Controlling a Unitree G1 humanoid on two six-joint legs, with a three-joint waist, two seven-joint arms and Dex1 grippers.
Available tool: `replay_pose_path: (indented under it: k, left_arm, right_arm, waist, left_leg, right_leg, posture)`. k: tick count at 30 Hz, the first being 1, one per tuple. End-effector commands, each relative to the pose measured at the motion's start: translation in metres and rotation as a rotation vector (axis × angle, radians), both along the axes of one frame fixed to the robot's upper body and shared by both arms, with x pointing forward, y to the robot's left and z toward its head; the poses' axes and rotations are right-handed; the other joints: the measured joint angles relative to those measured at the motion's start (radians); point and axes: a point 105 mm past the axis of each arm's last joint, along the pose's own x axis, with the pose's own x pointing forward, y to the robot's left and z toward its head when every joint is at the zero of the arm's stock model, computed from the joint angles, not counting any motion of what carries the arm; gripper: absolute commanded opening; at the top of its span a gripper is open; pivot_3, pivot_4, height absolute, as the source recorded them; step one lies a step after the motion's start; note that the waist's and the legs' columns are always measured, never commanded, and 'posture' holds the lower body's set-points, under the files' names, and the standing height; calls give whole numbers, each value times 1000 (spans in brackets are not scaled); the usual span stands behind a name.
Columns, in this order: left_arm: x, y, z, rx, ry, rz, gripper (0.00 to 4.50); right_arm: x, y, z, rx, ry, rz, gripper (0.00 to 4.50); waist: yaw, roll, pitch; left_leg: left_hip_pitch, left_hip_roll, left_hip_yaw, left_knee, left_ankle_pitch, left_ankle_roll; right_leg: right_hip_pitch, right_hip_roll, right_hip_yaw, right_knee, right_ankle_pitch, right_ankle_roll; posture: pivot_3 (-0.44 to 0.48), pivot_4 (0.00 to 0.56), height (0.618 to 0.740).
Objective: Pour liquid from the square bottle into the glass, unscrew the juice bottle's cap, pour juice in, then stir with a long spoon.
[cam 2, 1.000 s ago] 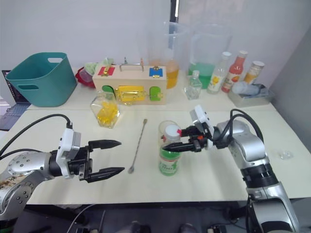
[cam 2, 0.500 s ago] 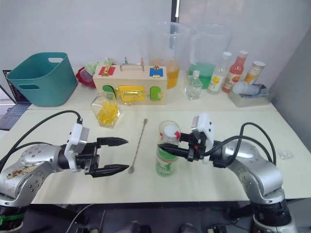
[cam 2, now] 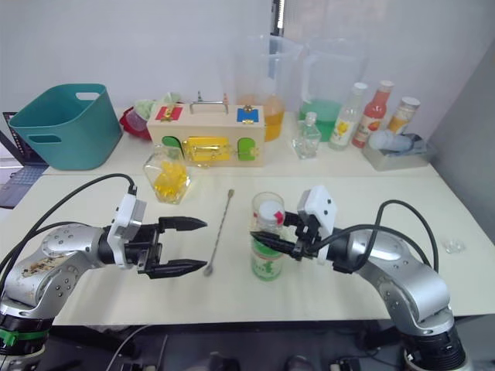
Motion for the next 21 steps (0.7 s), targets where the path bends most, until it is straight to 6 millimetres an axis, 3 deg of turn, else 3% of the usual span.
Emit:
replay_pose_path:
  k: [1, 3, 4, 16, 21]
  left_arm:
    - [-1, 1, 7, -1, -45, -10, 4500]
    - [0, -1, 9, -11, -58, -14, 4500]
    - [1, -3, 10, -18, -64, -20, 4500]
    - [7, -20, 24, -55, -47, -86, 4500]
    - [6, -26, 26, -53, -39, -117, 4500]
  right_arm:
    - [-7, 4, 3, 2, 1, 58, 3735]
    - [-6, -11, 8, 13, 13, 53, 4407]
    - [-8, -22, 8, 12, 24, 51, 4464]
    - [-38, -97, 28, -19, 93, -33, 4464]
    - [-44, -104, 28, -20, 96, -58, 4464]
  waist:
    - [0, 0, 0]
    - [2, 0, 0]
    - [4, 0, 0]
    - [20, -1, 0]
    - [24, -1, 0]
  left_leg:
    - [0, 0, 0, 0, 0, 0]
    - [0, 0, 0, 0, 0, 0]
    - [0, 0, 0, 0, 0, 0]
    - [0, 0, -1, 2, -1, 3]
    - [0, 0, -1, 3, -1, 4]
  right_leg:
    - [0, 0, 0, 0, 0, 0]
    - [0, 0, 0, 0, 0, 0]
    - [1, 0, 0, 0, 0, 0]
    - [3, -1, 0, -1, 0, 0]
    - [3, -1, 0, 0, 0, 0]
  posture:
    - [0, 150, 740]
    - [0, 150, 740]
    - [0, 150, 740]
    - [0, 150, 740]
    - [0, 150, 740]
